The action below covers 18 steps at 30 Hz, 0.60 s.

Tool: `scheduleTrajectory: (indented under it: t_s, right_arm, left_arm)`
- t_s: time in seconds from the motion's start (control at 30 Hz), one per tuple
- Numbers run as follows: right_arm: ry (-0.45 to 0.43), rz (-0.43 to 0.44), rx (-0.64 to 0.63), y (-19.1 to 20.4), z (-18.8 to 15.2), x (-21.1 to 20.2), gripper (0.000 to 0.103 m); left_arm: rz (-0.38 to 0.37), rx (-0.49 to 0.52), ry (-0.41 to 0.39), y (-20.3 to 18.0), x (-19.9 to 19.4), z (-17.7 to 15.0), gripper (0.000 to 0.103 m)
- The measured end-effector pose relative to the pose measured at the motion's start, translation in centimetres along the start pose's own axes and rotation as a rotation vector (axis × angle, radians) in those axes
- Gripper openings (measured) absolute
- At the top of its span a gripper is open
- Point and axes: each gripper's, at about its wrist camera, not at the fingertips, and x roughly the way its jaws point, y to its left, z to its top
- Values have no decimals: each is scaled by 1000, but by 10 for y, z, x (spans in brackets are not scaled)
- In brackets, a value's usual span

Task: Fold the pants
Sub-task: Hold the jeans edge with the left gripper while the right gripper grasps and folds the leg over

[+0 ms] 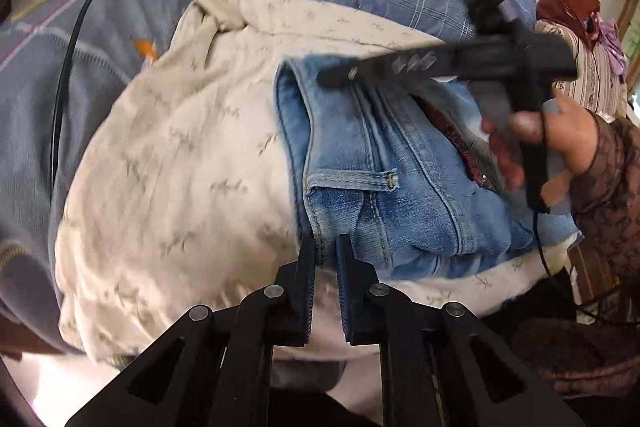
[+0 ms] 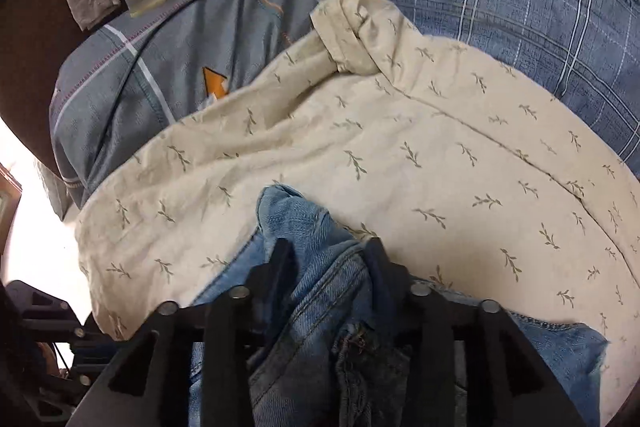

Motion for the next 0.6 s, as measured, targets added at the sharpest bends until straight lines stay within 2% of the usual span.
scheduleTrajectory:
  t_s: [0.07, 0.13, 0.17, 0.2, 0.23, 0.3, 0.37, 0.47, 0.53, 0.6]
  right_arm:
    - [-27, 26, 53, -4, -1, -16, 45]
    - [-96, 105, 164, -17, -14, -50, 49]
    - [-124, 142, 199, -22, -23, -66, 60]
    - [-146, 170, 220, -25, -36, -81, 72]
    - [-159, 184, 221, -24, -54, -97, 75]
    - [-153, 164, 199, -19, -85, -112, 76]
    - [-112, 162, 223, -15, -119, -121, 76]
    - [-94, 312, 412, -24, -172, -130, 76]
    - [-82, 461, 575, -36, -201, -126, 76]
    - [-46, 519, 705, -46, -217, -113, 76]
  left_arm:
    - [-37, -12, -12, 1, -12, 2, 11]
    - [-71, -12, -42, 3, -24, 5, 13]
    - [-103, -21, -57, 6, -30, 7, 17]
    - [-130, -37, -62, 9, -32, 9, 30]
    - [-163, -61, -69, 14, -33, 11, 46]
    - [-231, -125, -54, 24, -26, 20, 53]
    - [-283, -184, -2, 35, -14, 24, 53]
    - [-346, -283, 65, 51, 12, 30, 53]
    - [-378, -330, 109, 57, 29, 34, 53]
    - [-394, -367, 157, 57, 44, 38, 53]
